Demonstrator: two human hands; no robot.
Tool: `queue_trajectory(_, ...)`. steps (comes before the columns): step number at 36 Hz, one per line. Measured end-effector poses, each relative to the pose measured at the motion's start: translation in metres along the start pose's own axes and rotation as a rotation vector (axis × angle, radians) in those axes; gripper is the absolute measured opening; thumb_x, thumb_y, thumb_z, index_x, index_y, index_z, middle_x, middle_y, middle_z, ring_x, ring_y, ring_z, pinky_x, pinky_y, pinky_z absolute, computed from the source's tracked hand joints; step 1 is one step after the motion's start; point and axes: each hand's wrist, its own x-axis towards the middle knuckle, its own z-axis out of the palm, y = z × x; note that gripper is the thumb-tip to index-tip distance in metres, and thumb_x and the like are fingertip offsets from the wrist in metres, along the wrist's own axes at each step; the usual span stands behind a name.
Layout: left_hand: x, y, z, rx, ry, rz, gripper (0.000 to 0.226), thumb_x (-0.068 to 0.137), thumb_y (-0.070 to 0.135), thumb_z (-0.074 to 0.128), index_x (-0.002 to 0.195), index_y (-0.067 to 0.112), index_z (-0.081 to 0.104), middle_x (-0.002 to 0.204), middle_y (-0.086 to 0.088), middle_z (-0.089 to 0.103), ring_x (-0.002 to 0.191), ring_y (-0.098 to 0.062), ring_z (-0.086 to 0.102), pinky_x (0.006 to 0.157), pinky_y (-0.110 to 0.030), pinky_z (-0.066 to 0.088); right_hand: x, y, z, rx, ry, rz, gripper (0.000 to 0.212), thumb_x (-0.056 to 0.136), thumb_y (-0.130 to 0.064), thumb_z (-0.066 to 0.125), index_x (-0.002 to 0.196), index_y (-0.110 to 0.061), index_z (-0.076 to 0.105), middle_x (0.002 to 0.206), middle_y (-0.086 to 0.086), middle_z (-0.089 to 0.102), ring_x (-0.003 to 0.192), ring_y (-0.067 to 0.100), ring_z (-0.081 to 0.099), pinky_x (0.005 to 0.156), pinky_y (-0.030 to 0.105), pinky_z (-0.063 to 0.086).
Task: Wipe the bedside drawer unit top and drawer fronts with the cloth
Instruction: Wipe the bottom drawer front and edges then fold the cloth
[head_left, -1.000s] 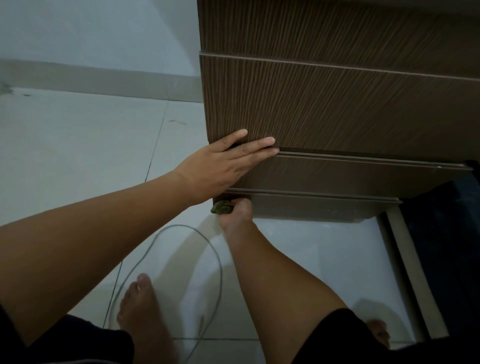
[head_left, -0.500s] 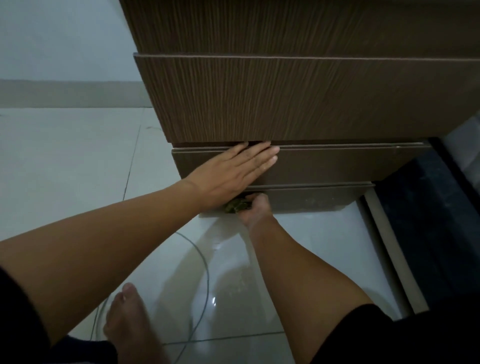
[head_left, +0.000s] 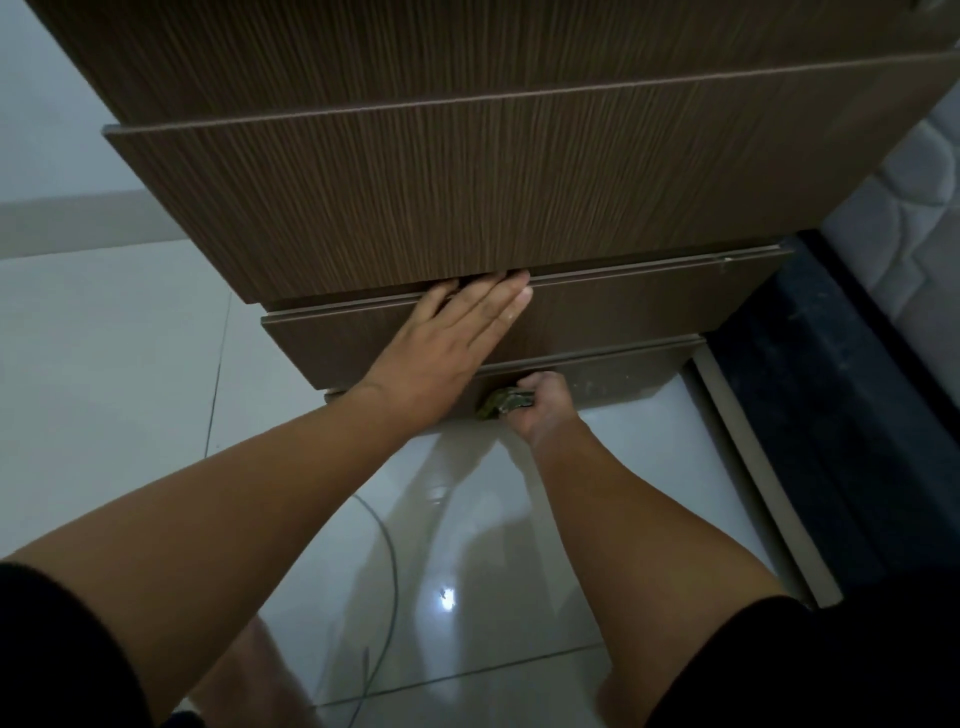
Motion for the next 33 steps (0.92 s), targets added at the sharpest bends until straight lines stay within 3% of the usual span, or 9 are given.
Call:
queue_trajectory(3,0.002,0.002,0.001,-0.001,0.003,-0.022,0.075,0.080,0.002,0.038,0.149,0.008,0.011,0.157,-0.006,0.020,0.140,-0.022,0.025,0.107,-0.039,0.026,0.001,-0.009,-0.007,-0.020,0.016,-0.006,0.030,0.078,0.004,0.039,0.105,-0.004,0.048,0.109,0.015,0.049,0.098,0.032,0.053,0.104,0.045,0.041)
queue_trajectory(8,0.004,0.005,-0.001,0.006,-0.016,-0.042,0.068,0.081,0.003,0.023,0.149,0.007,0.017,0.156,-0.006,0.025,0.138,-0.022,0.031,0.104,-0.038,0.025,0.005,-0.021,-0.014,-0.050,0.037,-0.034,0.017,0.080,0.003,0.039,0.094,-0.005,0.047,0.104,0.014,0.046,0.077,0.027,0.050,0.098,0.040,0.044)
queue_trajectory(15,0.008,0.016,-0.008,-0.007,-0.014,-0.073,0.070,0.079,0.003,0.028,0.148,0.006,0.018,0.155,-0.009,0.025,0.141,-0.025,0.030,0.109,-0.044,0.028,0.004,-0.035,-0.024,-0.051,0.022,-0.022,0.020,0.082,0.002,0.039,0.100,-0.004,0.047,0.093,0.014,0.048,0.075,0.028,0.051,0.088,0.039,0.045)
queue_trajectory(18,0.016,0.020,-0.009,-0.018,0.004,-0.063,0.067,0.080,0.003,0.016,0.146,0.004,0.024,0.154,-0.010,0.029,0.139,-0.026,0.034,0.108,-0.044,0.033,0.004,-0.040,-0.027,-0.062,0.023,-0.011,0.020,0.082,0.002,0.040,0.100,-0.003,0.047,0.095,0.014,0.048,0.077,0.028,0.051,0.094,0.039,0.045)
queue_trajectory(21,0.026,0.025,-0.008,-0.022,0.025,-0.029,0.065,0.081,0.003,0.016,0.146,0.003,0.027,0.153,-0.011,0.031,0.138,-0.026,0.036,0.108,-0.043,0.034,0.002,-0.042,-0.028,-0.054,0.007,-0.002,0.012,0.082,0.002,0.040,0.091,-0.002,0.048,0.091,0.013,0.048,0.077,0.028,0.050,0.096,0.040,0.044)
queue_trajectory(26,0.041,0.035,-0.011,-0.023,-0.008,-0.003,0.069,0.079,0.004,0.013,0.147,0.004,0.023,0.154,-0.009,0.028,0.139,-0.024,0.033,0.110,-0.040,0.032,-0.001,-0.043,-0.028,-0.015,-0.009,0.005,0.031,0.081,0.001,0.040,0.111,-0.001,0.048,0.096,0.010,0.052,0.088,0.028,0.053,0.081,0.037,0.043)
queue_trajectory(28,0.043,0.036,-0.011,-0.032,-0.005,-0.009,0.069,0.078,0.003,0.014,0.146,0.003,0.025,0.154,-0.009,0.029,0.139,-0.024,0.034,0.109,-0.040,0.032,-0.002,-0.045,-0.030,-0.013,0.006,0.010,0.037,0.079,0.001,0.041,0.115,-0.002,0.049,0.103,0.010,0.052,0.094,0.029,0.053,0.083,0.037,0.044)
queue_trajectory(33,0.042,0.035,-0.010,-0.040,0.011,0.000,0.068,0.077,0.002,0.018,0.145,0.002,0.030,0.152,-0.010,0.033,0.136,-0.026,0.039,0.107,-0.041,0.036,-0.002,-0.060,-0.037,-0.008,0.037,-0.025,0.036,0.082,0.001,0.040,0.116,-0.003,0.049,0.110,0.015,0.051,0.084,0.029,0.054,0.091,0.039,0.045)
